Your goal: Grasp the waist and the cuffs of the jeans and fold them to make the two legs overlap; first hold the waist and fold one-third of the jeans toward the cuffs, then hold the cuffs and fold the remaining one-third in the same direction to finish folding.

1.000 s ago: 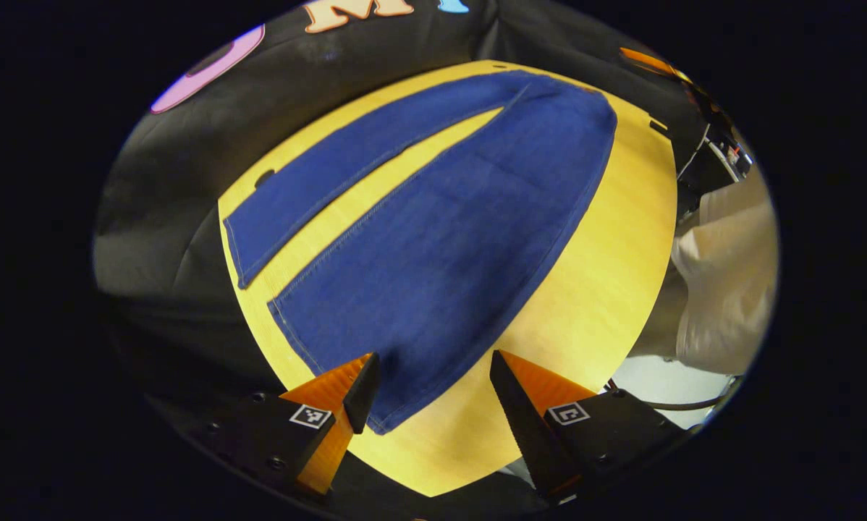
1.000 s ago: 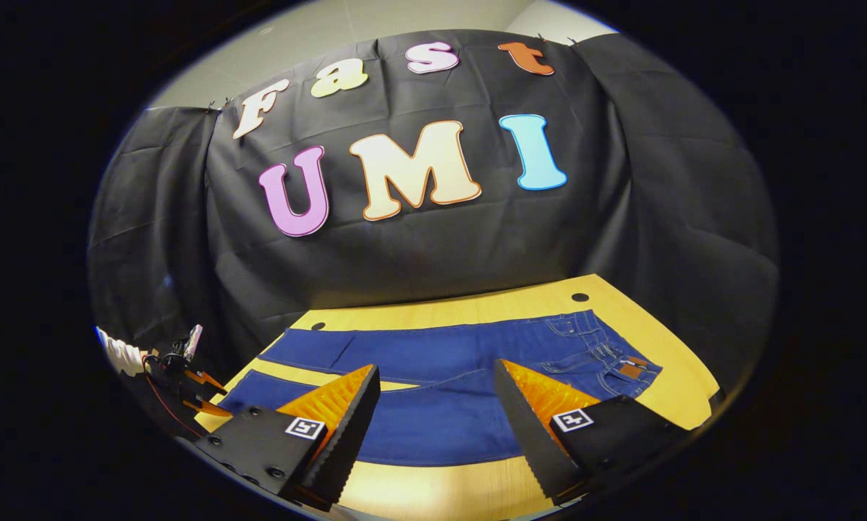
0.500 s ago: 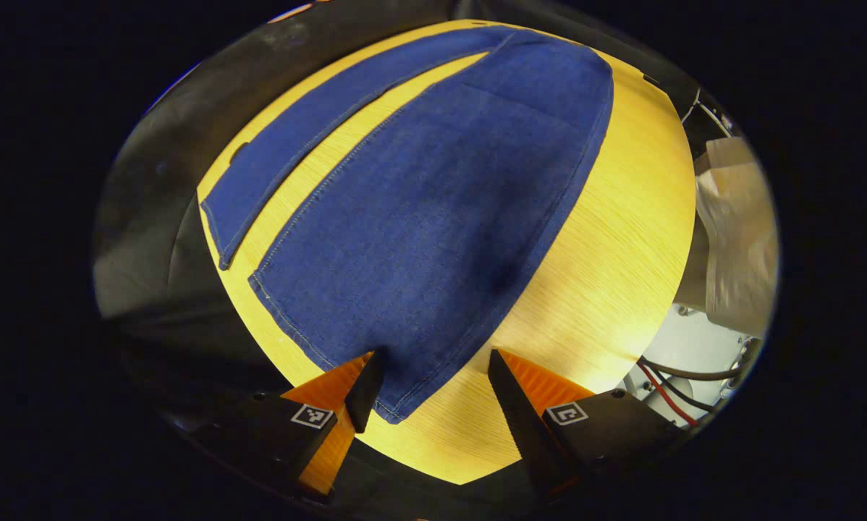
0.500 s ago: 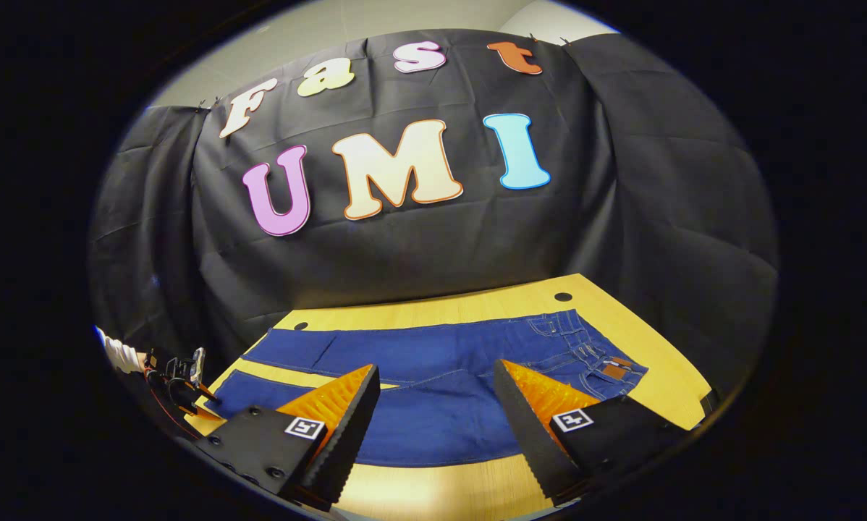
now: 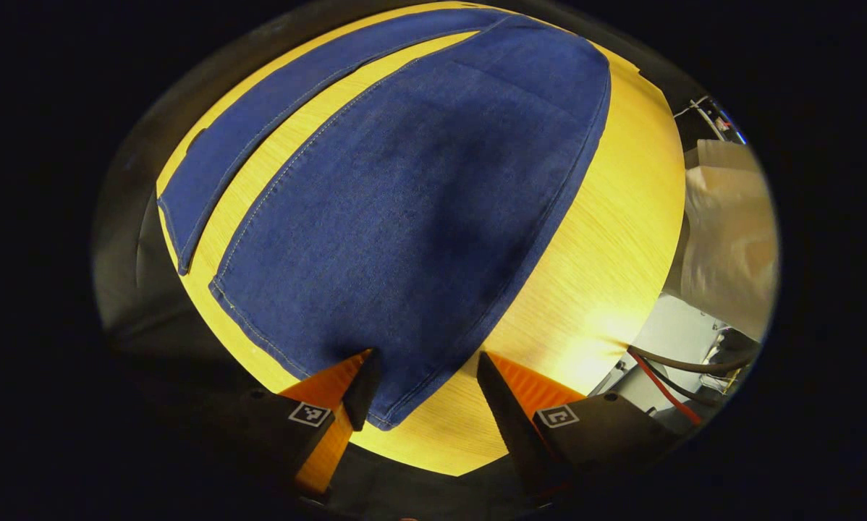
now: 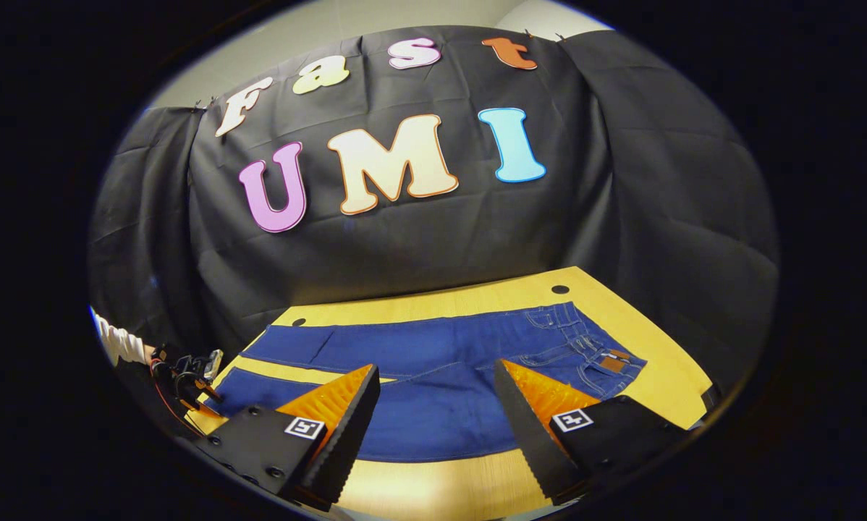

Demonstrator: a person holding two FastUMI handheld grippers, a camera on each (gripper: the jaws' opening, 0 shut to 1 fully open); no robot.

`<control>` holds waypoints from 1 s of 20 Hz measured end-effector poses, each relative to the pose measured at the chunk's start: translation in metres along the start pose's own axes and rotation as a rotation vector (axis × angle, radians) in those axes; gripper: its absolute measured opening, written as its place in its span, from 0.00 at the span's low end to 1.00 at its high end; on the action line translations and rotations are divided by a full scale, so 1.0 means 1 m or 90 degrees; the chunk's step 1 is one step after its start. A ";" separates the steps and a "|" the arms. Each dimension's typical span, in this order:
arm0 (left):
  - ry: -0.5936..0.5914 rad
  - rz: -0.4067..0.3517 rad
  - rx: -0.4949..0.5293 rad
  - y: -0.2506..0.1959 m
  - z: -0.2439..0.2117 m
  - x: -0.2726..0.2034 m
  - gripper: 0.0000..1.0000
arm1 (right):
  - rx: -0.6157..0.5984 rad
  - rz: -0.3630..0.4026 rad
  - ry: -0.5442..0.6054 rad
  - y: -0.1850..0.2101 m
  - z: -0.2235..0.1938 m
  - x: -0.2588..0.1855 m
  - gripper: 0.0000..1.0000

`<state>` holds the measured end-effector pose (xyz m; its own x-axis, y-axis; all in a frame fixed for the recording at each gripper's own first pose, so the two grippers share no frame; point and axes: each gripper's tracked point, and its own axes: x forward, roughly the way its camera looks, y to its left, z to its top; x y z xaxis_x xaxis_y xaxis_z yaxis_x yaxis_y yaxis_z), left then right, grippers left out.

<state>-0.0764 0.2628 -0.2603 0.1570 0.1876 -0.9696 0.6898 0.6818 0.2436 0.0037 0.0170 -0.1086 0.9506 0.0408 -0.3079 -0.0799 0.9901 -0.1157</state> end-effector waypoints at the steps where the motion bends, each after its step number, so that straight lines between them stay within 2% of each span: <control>1: -0.004 0.001 0.012 -0.001 0.003 0.000 0.88 | -0.003 0.000 0.000 0.001 0.000 0.000 0.98; 4: 0.008 0.002 -0.004 -0.004 0.000 0.001 0.86 | -0.005 0.001 0.003 0.002 -0.004 -0.001 0.98; 6: 0.023 0.002 0.002 0.002 0.001 0.002 0.80 | -0.001 0.003 0.006 0.005 -0.006 0.000 0.98; 8: 0.022 0.003 0.008 0.005 0.003 0.002 0.69 | 0.004 0.006 0.004 0.009 -0.006 0.001 0.98; 9: 0.023 0.004 0.003 0.006 0.002 0.002 0.60 | 0.004 0.009 0.002 0.012 -0.005 0.001 0.98; 12: 0.008 0.013 0.001 0.012 0.009 -0.001 0.50 | -0.006 0.010 0.005 0.016 -0.011 0.002 0.98; 13: -0.004 0.033 0.006 0.018 0.011 0.001 0.34 | -0.005 0.013 0.008 0.018 -0.013 0.003 0.98; 14: -0.016 0.049 0.005 0.023 0.014 0.003 0.27 | -0.005 0.018 0.013 0.019 -0.016 0.002 0.98; 15: -0.030 0.063 0.012 0.025 0.015 0.005 0.02 | -0.007 0.021 0.020 0.018 -0.020 0.001 0.98; 17: -0.050 0.083 0.010 0.022 0.013 0.005 0.00 | -0.021 0.030 0.038 0.013 -0.030 0.003 0.98; 20: -0.047 0.084 -0.023 0.021 0.011 0.004 0.00 | -0.066 0.048 0.085 -0.001 -0.044 0.012 0.98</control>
<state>-0.0533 0.2696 -0.2591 0.2970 0.2267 -0.9276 0.6336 0.6800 0.3690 0.0014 0.0109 -0.1541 0.8933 0.0896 -0.4405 -0.1864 0.9655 -0.1816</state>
